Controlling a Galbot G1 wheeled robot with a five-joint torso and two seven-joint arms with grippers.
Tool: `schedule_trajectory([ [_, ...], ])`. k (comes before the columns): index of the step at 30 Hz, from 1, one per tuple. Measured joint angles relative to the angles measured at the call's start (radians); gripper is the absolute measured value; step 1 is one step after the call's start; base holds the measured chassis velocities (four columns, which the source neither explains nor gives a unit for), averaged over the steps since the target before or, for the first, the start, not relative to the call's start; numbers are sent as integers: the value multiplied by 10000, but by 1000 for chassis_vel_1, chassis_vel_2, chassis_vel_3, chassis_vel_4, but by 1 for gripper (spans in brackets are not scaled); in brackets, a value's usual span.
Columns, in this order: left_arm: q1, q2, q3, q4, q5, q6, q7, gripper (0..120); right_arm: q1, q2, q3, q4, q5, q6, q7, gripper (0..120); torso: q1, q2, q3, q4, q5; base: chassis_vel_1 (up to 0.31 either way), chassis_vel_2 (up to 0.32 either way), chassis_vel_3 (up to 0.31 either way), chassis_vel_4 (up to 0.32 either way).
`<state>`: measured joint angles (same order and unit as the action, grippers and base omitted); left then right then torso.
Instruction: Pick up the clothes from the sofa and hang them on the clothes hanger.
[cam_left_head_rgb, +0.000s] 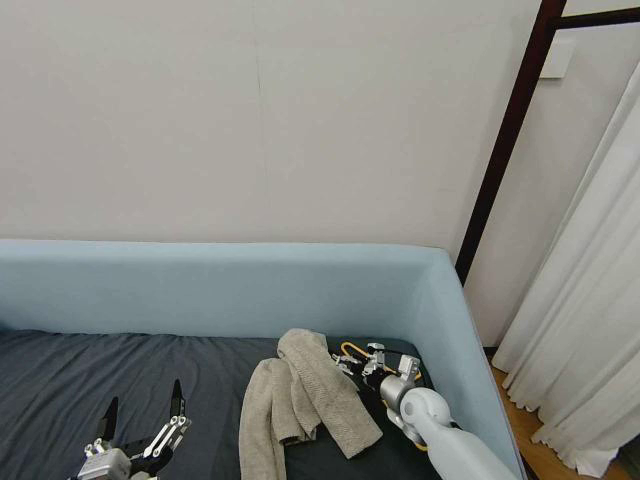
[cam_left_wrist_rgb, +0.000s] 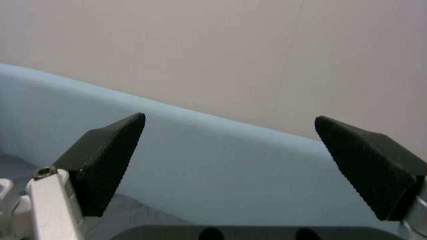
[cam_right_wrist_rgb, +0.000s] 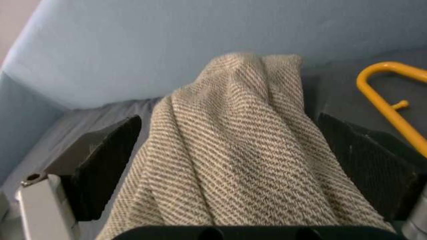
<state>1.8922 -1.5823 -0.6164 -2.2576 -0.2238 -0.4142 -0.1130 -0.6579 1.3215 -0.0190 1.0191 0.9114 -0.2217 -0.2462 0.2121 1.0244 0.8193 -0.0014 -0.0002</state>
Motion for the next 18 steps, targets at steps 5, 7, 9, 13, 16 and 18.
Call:
schedule_trajectory([
  [5,35,-57,22,15,101,-37,-16,100,240,501,110,-1127,-1052,316,-501,100,0,0,0,-3,0,0,0,0,0],
  [7,85,-66,18,-10,163,-39,-17,100,352,716,145,-1594,-1741,613,-740,100,0,0,0,-1,1,0,0,0,0],
  [9,113,-67,17,-29,190,-46,-19,100,375,772,148,-1699,-1922,654,-805,100,0,0,0,-1,0,0,0,0,0],
  [13,157,-56,-11,-34,235,-112,-31,100,434,923,147,-1874,-2287,676,-915,100,-2,0,-1,-1,1,0,0,0,0],
  [16,161,-47,-21,-29,235,-124,-43,100,457,962,143,-1993,-2486,663,-998,93,-1,0,-1,-1,1,0,0,0,0],
  [18,161,-18,-29,-29,226,-139,-74,100,480,1031,137,-2222,-2864,654,-1194,86,-1,0,-1,-2,1,0,0,0,0],
])
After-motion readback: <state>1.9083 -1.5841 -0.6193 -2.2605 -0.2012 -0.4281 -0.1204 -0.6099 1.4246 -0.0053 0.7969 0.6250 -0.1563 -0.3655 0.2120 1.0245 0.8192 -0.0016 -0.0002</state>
